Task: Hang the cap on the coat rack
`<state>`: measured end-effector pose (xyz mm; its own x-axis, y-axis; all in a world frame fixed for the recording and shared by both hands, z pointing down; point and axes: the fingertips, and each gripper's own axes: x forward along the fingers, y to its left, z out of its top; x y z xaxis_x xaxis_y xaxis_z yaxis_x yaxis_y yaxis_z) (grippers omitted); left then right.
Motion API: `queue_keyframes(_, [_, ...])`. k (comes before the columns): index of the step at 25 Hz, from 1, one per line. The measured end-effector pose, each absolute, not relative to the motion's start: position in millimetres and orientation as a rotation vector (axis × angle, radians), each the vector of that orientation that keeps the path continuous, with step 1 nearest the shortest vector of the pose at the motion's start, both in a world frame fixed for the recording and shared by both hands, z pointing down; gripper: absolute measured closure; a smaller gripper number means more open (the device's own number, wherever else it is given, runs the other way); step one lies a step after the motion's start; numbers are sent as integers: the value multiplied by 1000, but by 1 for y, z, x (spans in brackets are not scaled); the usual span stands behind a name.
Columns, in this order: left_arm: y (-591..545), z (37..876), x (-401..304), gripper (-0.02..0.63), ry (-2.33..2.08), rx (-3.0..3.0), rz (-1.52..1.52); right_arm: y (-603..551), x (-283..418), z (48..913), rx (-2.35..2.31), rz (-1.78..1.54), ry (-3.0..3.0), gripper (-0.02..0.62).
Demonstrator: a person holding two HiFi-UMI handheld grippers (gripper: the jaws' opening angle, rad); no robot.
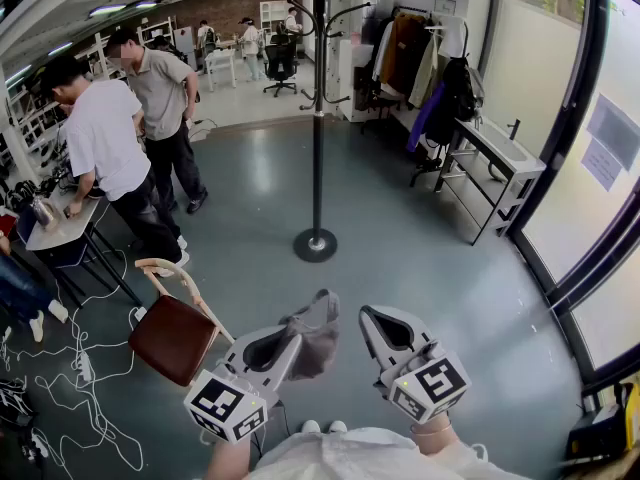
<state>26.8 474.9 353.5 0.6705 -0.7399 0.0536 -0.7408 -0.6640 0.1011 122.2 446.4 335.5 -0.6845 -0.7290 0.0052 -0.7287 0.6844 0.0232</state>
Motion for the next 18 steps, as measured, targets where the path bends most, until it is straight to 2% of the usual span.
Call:
queue_keyframes(13, [474,354,26,563,-1265,2756,11,445,118,336,1193,-39,-2880,594])
queue_keyframes(18, [474,351,25,563,-1264,2759,-1,456,105,318,1155,-200,-2929,592])
